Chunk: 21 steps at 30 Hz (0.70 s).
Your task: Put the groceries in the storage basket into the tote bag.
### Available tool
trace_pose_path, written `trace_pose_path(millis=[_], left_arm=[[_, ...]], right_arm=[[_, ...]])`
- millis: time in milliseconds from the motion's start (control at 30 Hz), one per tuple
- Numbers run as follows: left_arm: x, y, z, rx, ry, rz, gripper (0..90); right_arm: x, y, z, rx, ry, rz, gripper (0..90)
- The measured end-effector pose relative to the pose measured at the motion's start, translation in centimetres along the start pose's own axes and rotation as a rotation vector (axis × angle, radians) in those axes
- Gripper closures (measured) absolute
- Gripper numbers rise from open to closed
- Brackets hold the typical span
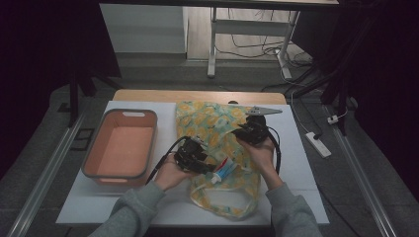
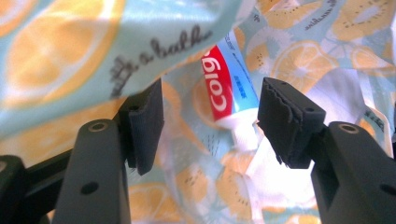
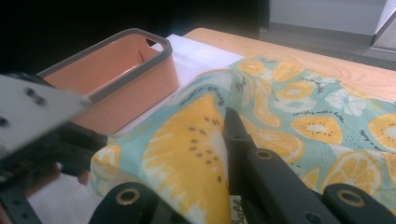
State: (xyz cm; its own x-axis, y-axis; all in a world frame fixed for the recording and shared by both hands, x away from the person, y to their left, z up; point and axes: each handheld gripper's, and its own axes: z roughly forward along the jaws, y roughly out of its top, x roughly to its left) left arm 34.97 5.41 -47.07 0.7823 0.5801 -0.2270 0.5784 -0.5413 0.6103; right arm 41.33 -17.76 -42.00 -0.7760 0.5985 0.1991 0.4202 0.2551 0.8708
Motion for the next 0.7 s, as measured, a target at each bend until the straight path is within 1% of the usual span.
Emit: trace_pose_path(millis=[167, 367, 500, 533, 600, 700], left_arm=[[0.1, -1.2, -1.5, -0.007, 0.005, 0.006, 40.3], [0.7, -2.9, -3.2, -0.009, 0.003, -0.002, 39.8], [0.9, -3.7, -4.3, -0.009, 0.009, 0.006, 39.7], [0.9, -3.9, -4.6, -0.009, 0.009, 0.014, 39.3], [0.9, -4.3, -5.2, -0.015, 0.006, 0.015, 39.2], [0.9, -4.8, -6.0, -0.02, 0.02, 0.024, 39.3]], right_arm=[[0.1, -0.2, -0.1, 0.021, 0.0, -0.012, 88.9], [0.2, -0.6, -0.2, 0.042, 0.002, -0.027, 88.9], [0.4, -1.0, -0.2, 0.059, -0.004, -0.043, 88.9], [0.4, -1.1, -0.3, 0.064, -0.006, -0.048, 88.9], [0.4, -1.2, -0.4, 0.068, -0.006, -0.05, 88.9], [0.3, -1.5, -0.6, 0.075, -0.007, -0.049, 88.9]])
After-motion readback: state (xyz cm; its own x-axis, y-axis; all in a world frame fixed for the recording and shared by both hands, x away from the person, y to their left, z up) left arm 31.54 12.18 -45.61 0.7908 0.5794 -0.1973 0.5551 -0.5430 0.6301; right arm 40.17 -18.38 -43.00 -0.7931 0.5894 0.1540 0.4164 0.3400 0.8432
